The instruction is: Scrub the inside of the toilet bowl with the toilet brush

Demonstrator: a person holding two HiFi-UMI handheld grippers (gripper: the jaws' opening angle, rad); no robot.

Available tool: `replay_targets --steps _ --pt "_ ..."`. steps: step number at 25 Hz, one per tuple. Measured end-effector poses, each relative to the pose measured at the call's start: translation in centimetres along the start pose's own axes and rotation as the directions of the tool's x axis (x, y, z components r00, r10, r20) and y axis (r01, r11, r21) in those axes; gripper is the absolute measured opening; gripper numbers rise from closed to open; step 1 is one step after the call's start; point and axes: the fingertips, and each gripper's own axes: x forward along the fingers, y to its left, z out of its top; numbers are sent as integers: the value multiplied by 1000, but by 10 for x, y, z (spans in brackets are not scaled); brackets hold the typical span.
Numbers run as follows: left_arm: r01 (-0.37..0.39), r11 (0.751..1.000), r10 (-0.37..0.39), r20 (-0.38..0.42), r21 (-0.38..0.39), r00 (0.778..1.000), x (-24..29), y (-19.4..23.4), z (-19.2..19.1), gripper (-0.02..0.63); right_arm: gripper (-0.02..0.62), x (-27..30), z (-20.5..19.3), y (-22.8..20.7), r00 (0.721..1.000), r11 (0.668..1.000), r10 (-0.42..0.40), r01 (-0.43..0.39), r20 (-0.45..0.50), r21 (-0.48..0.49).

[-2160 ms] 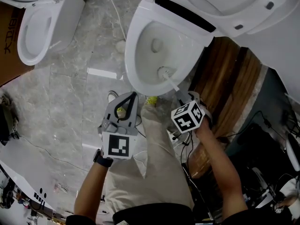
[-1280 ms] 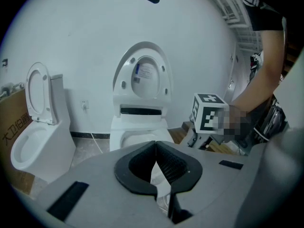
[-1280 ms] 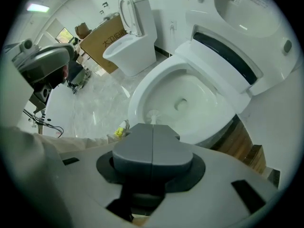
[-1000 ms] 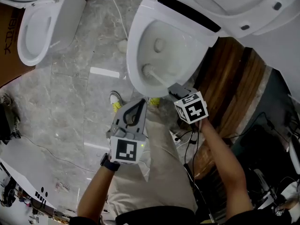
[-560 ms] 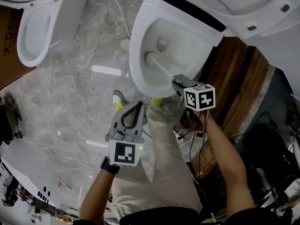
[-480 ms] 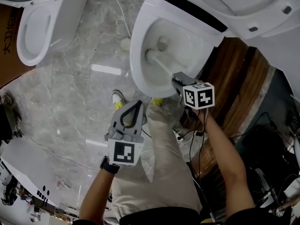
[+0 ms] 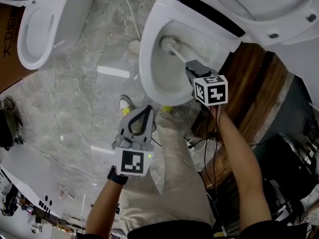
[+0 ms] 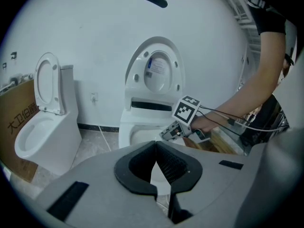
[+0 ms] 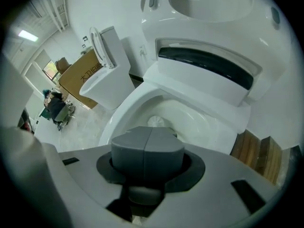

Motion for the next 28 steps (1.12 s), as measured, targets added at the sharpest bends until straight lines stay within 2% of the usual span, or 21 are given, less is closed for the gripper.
replay_targets --steps 5,11,21,25,28 --pt "5 1000 -5 -14 4 1000 5 2 1 20 156 6 21 -23 998 998 -56 57 35 -32" --pt "20 1000 -21 -29 -5 999 14 -1 1 20 155 9 19 -44 995 995 -99 100 18 -27" --pt "59 998 -59 -18 22 998 20 -2 8 18 155 0 -8 -75 970 966 -234 239 -63 96" --pt "57 998 -56 -18 28 998 17 3 7 20 156 -11 -22 -78 959 945 -262 278 -112 173" --pt "54 998 -53 -19 30 998 12 8 5 19 156 -18 -32 -72 952 937 -272 294 -138 187"
